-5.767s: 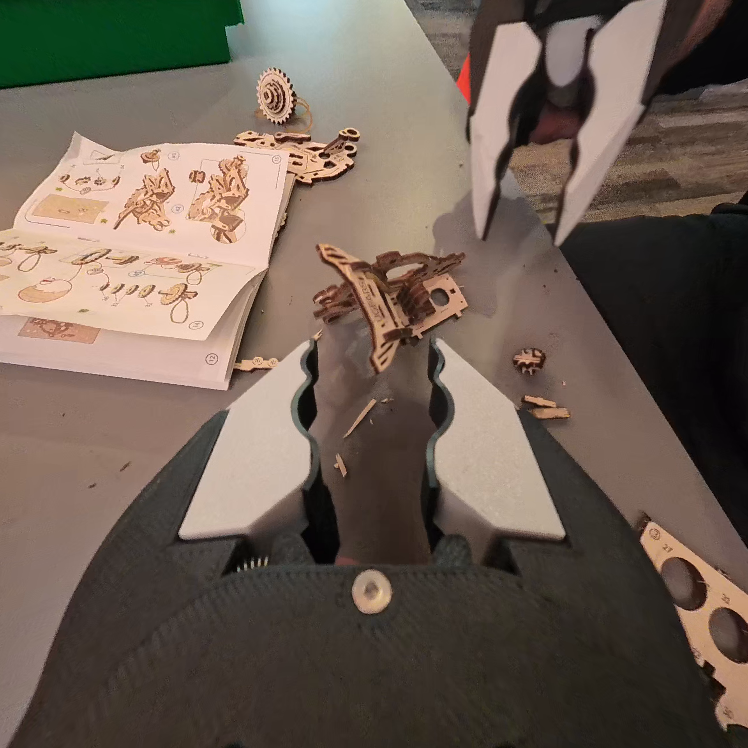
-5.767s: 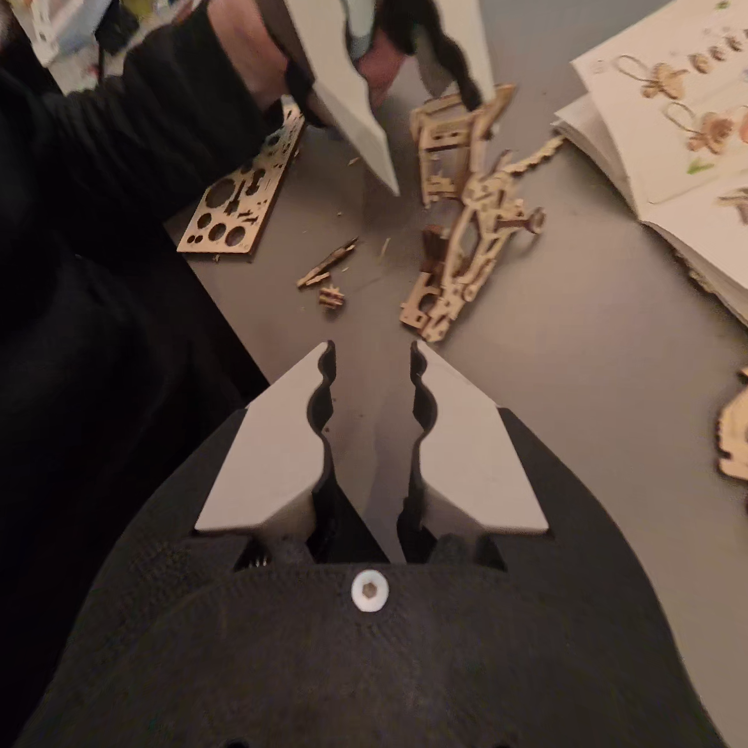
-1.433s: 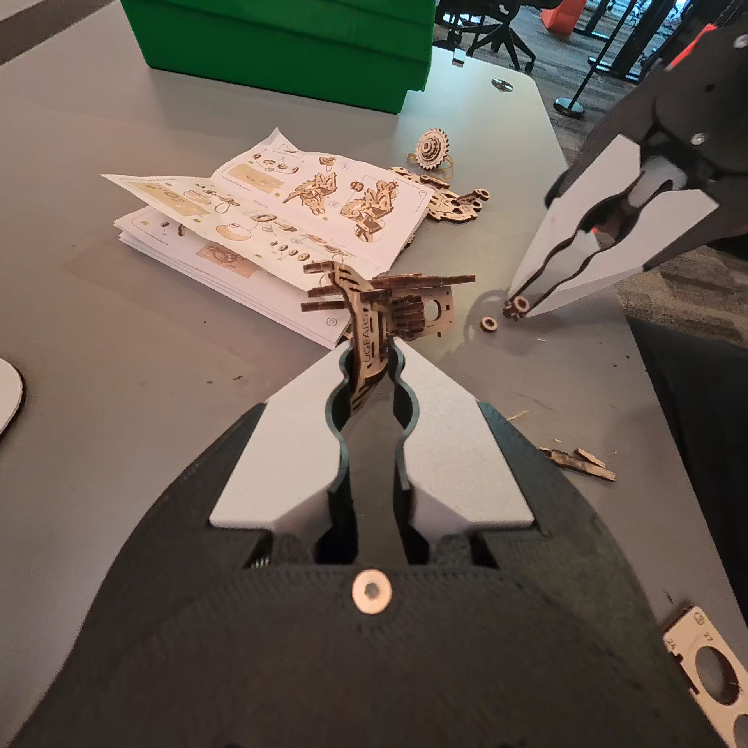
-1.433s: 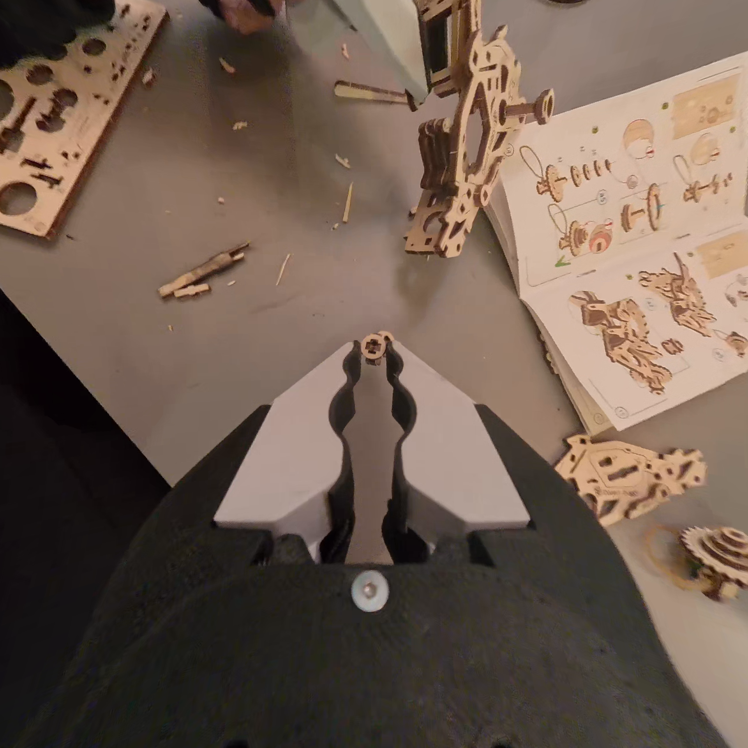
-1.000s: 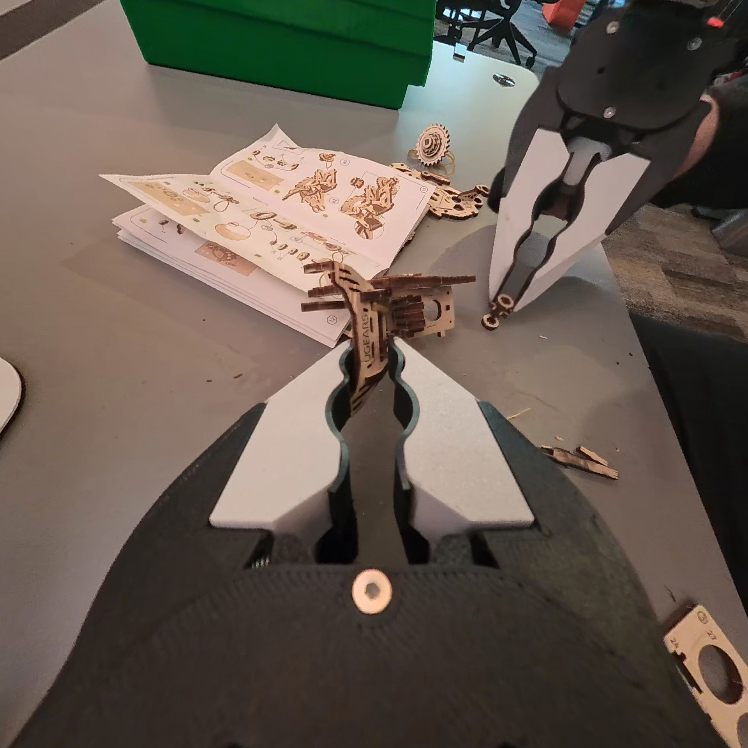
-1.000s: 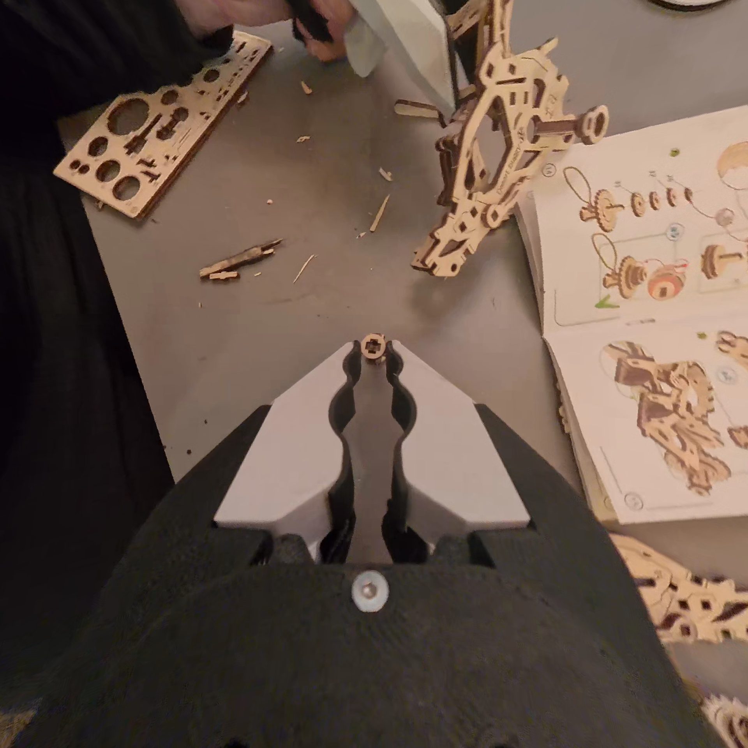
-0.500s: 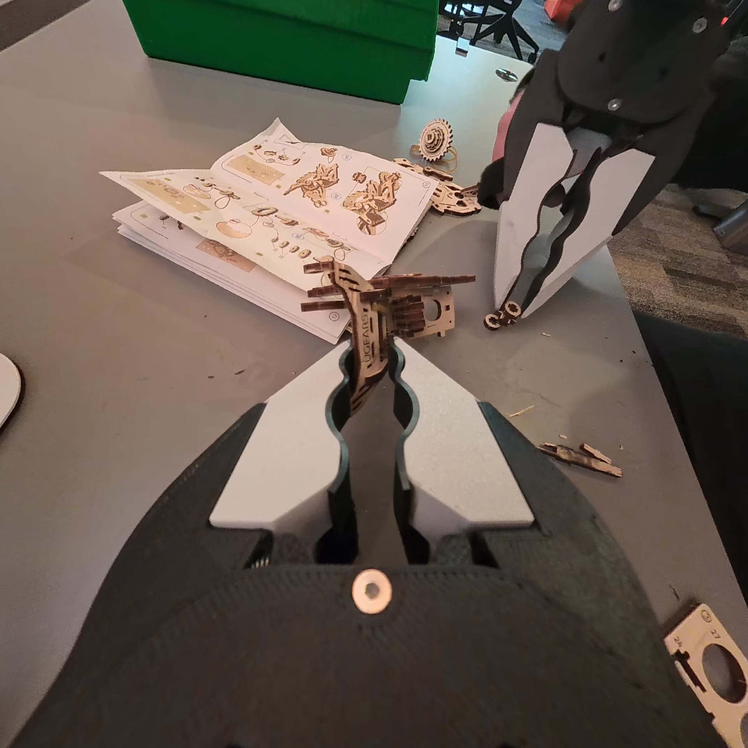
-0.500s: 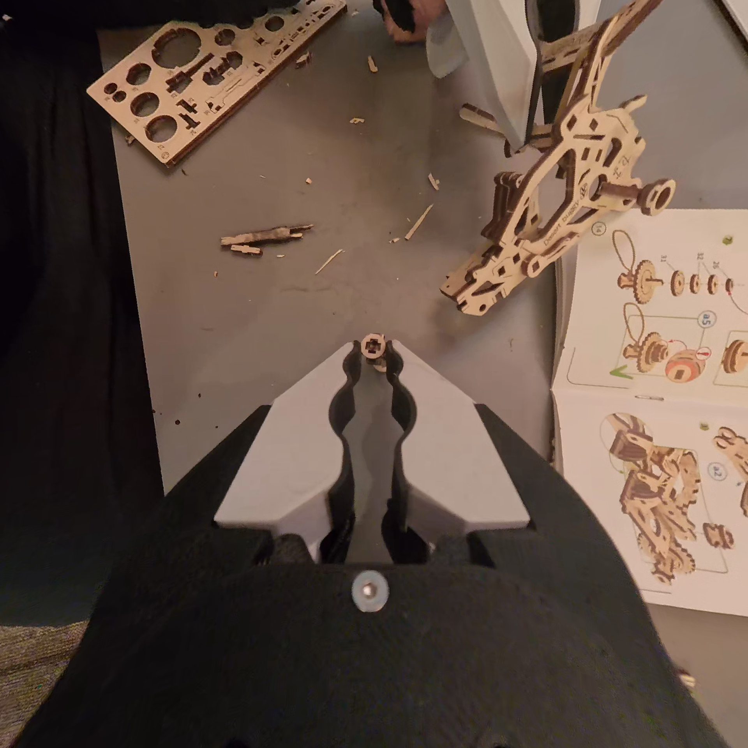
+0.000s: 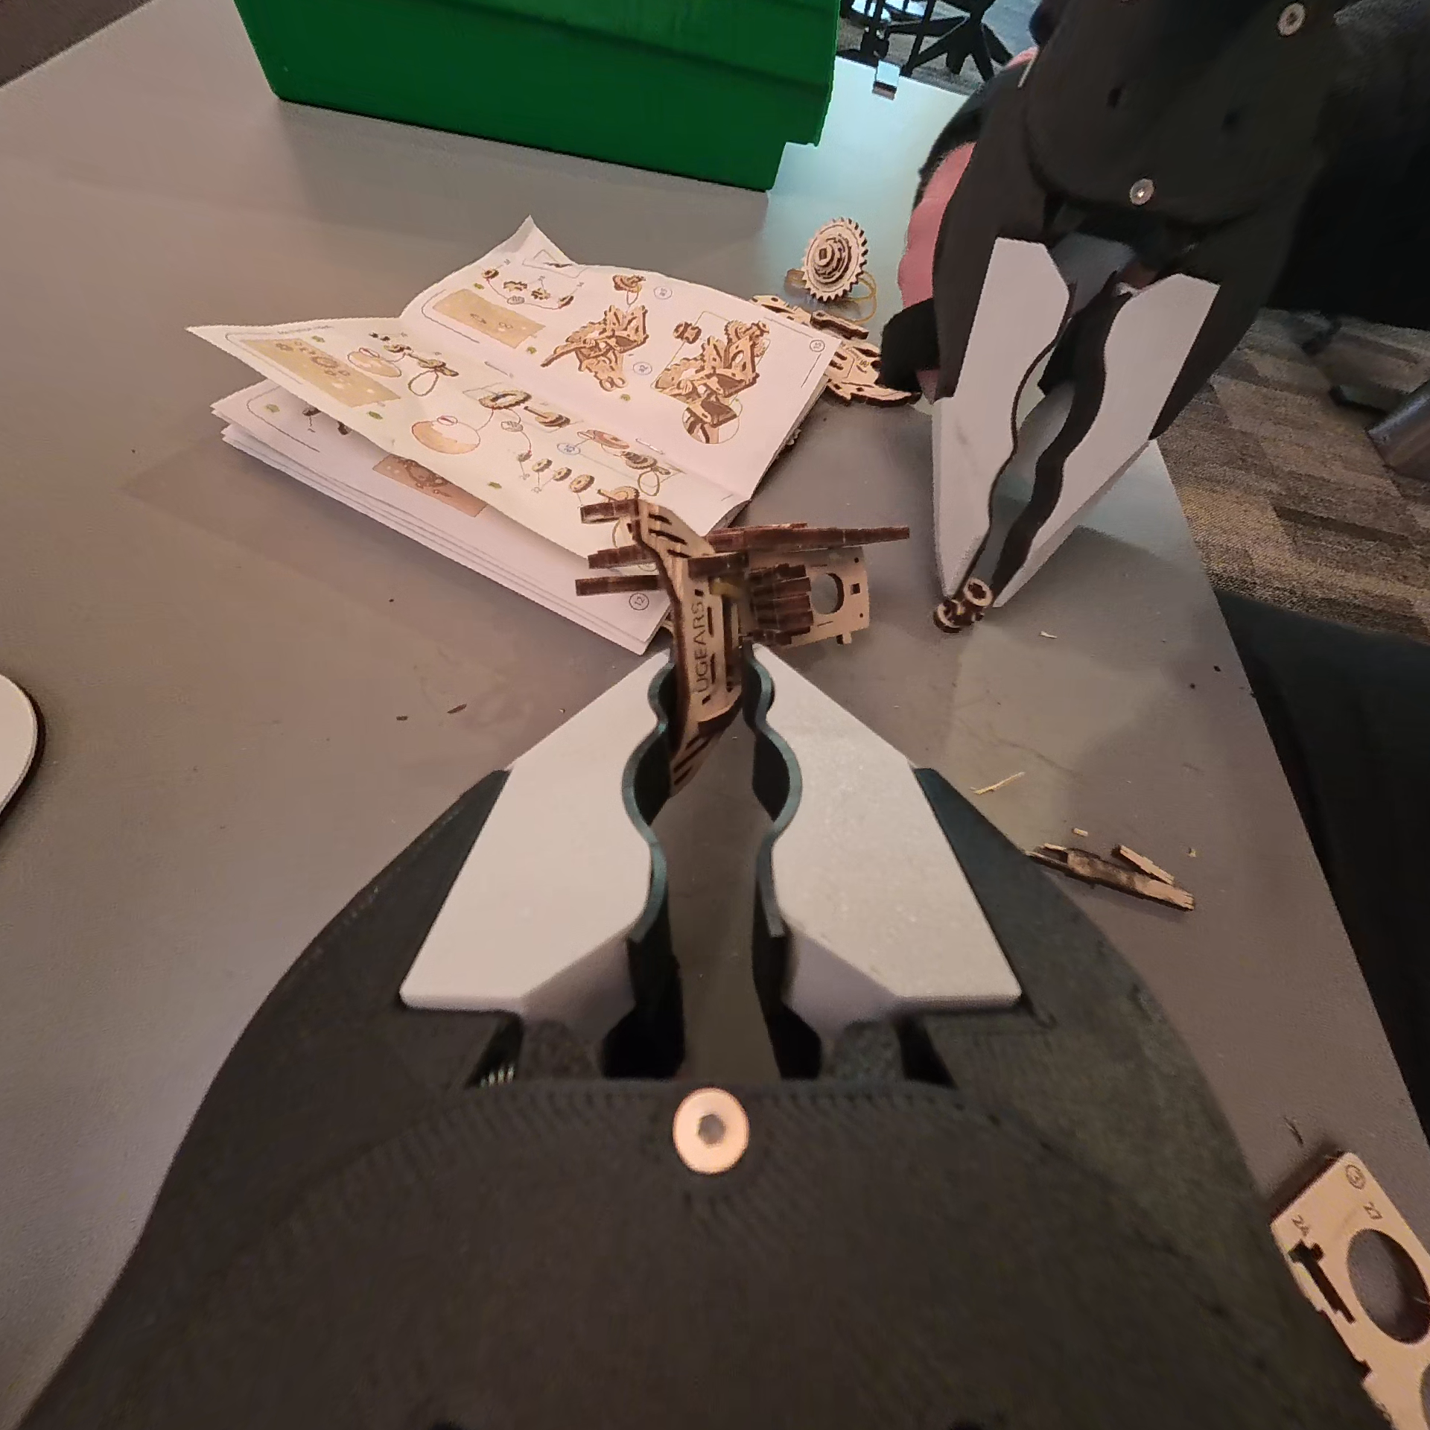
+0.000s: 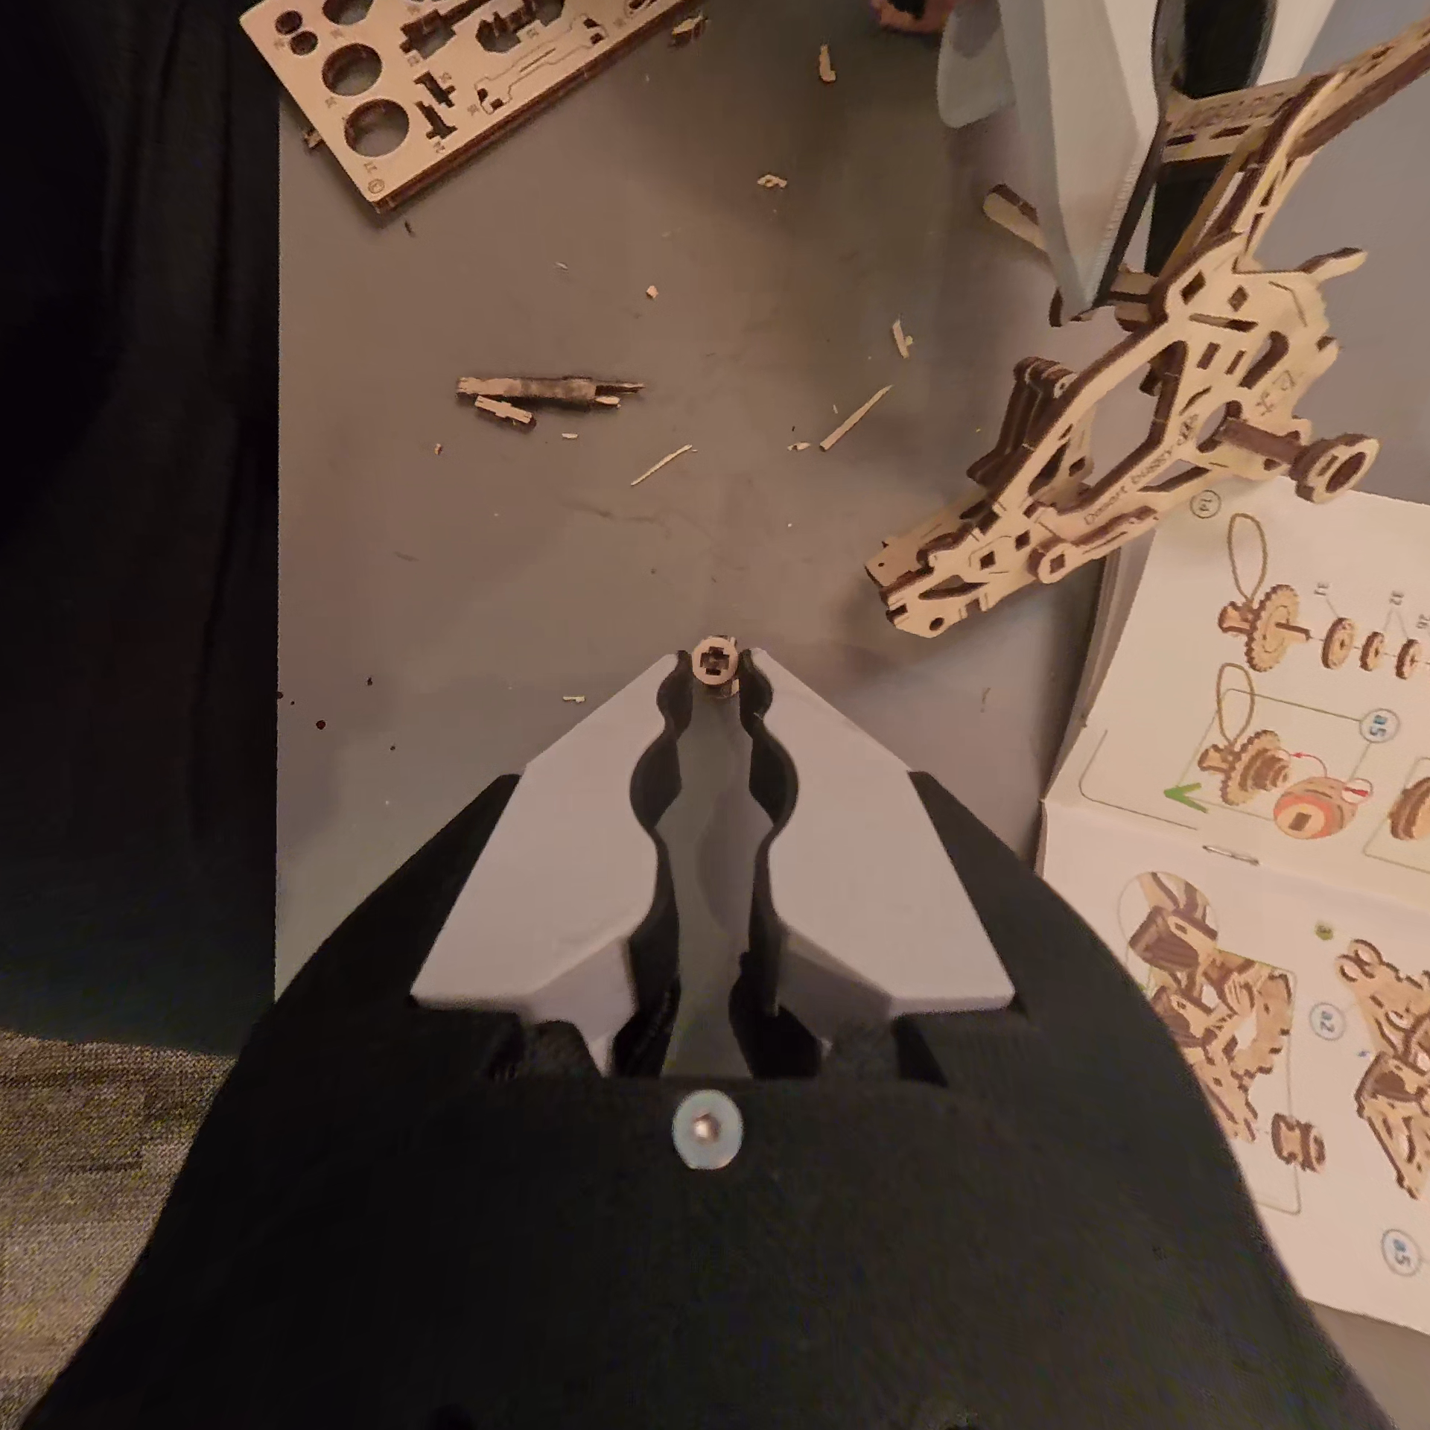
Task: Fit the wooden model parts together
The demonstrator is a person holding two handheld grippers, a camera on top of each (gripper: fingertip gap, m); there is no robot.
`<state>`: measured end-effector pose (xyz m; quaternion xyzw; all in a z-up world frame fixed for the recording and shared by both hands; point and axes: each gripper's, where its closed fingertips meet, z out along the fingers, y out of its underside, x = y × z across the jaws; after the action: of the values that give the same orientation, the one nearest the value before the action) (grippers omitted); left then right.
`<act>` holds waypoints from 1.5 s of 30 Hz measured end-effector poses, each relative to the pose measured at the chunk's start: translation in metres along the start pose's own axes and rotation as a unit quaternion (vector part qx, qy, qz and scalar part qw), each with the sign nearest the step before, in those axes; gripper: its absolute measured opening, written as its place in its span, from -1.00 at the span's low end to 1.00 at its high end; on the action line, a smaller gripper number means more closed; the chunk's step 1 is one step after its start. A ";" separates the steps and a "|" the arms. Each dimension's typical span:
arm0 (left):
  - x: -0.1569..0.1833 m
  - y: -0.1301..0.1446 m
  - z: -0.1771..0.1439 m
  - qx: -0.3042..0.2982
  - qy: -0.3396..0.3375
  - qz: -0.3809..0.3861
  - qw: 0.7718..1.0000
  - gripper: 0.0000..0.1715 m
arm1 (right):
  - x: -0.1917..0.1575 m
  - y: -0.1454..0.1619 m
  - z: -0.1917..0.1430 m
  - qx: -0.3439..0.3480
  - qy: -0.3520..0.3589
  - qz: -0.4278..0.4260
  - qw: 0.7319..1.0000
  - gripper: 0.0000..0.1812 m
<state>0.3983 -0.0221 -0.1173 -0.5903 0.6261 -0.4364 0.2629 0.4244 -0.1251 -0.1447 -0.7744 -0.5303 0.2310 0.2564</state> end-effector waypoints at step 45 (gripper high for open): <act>-0.001 0.004 0.002 -0.009 -0.005 0.008 1.000 -0.86 | -0.019 0.000 0.004 -0.069 -0.054 -0.014 0.996 -0.91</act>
<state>0.3987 -0.0215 -0.1219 -0.5901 0.6330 -0.4258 0.2643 0.4152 -0.1423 -0.1459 -0.7693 -0.5686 0.2317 0.1765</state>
